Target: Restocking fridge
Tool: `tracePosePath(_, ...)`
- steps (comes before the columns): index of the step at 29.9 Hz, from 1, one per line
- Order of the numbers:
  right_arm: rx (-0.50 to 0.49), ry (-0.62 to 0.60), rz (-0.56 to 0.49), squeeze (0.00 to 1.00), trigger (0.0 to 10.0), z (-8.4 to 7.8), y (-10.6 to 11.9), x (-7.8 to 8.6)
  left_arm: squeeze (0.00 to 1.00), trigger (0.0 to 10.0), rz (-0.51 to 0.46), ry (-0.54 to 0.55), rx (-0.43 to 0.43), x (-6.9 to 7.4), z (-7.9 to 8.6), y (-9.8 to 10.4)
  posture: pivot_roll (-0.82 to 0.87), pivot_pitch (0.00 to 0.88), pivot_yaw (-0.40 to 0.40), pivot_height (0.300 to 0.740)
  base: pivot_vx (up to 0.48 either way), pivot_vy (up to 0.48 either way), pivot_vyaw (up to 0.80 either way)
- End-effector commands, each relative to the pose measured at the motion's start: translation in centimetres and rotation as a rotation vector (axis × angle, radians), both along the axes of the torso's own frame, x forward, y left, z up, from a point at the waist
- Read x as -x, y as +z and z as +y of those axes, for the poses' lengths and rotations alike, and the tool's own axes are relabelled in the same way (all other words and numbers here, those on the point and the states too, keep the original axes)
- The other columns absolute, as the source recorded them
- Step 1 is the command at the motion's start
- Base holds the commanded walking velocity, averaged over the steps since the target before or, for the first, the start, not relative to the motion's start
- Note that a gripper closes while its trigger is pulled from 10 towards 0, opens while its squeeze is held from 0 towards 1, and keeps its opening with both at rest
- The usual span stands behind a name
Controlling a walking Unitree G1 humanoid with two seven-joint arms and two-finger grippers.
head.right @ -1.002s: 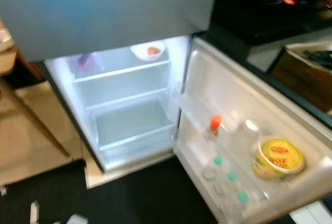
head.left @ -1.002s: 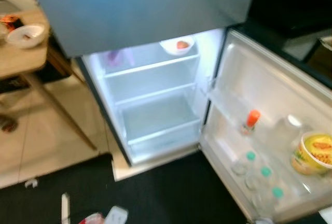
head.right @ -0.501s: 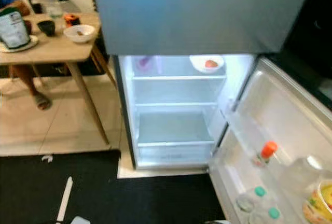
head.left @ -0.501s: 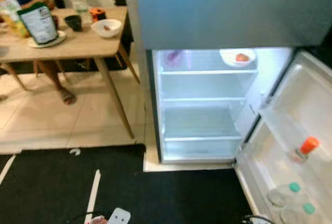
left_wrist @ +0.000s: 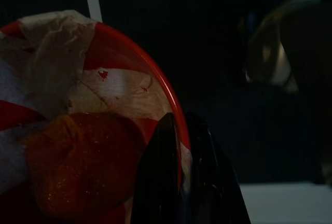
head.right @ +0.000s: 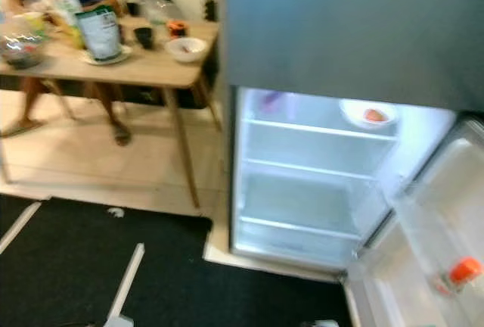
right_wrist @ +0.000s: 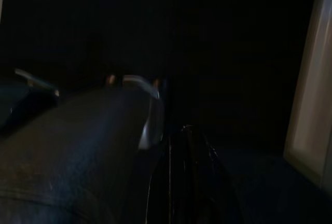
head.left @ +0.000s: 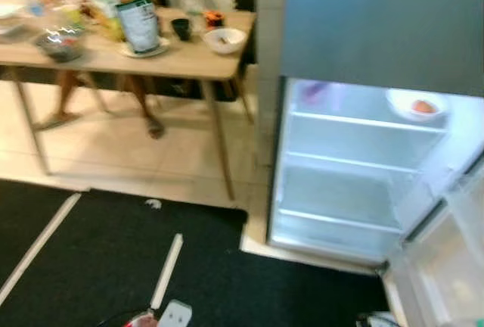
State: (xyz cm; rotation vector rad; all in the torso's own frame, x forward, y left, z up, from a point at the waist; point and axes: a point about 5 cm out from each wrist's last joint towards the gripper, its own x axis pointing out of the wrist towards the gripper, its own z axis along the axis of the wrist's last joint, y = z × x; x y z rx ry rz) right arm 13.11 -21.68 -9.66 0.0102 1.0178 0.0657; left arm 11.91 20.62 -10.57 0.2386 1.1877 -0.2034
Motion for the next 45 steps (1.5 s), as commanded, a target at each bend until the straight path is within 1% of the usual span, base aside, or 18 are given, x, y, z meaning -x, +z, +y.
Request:
tracePosePath(1, 0.017, -0.001, 0.040, 0.00, 10.0, -0.08, -0.38, 1.09, 0.00, 10.0, -0.019, -0.016, 0.003, -0.55, -0.15, 0.16, -0.05, 0.074, -0.007, 0.740, 0.000, 0.000, 0.00)
tracePosePath(5, 0.014, -0.005, 0.040, 0.00, 10.0, -0.07, -0.45, 1.35, 0.00, 10.0, -0.011, -0.014, 0.010, -0.32, -0.18, 0.09, -0.05, 0.077, -0.005, 0.740, 0.000, -0.361, 0.00)
tracePosePath(23, 0.010, -0.007, 0.035, 0.00, 10.0, 0.17, -0.47, 1.30, 0.00, 10.0, -0.015, -0.012, 0.013, -0.43, -0.20, 0.13, -0.05, 0.079, -0.003, 0.740, 0.000, -0.412, 0.00)
tracePosePath(27, 0.010, -0.007, 0.036, 0.00, 10.0, 0.17, -0.48, 1.33, 0.00, 10.0, -0.027, 0.012, 0.013, -0.52, -0.09, 0.17, -0.05, 0.079, -0.002, 0.740, 0.000, 0.000, 0.00)
tracePosePath(45, 0.008, -0.001, 0.037, 0.00, 10.0, 0.25, -0.48, 1.28, 0.00, 10.0, -0.051, 0.011, 0.026, -0.94, -0.55, 0.26, -0.05, 0.080, -0.004, 0.740, 0.000, 0.000, 0.00)
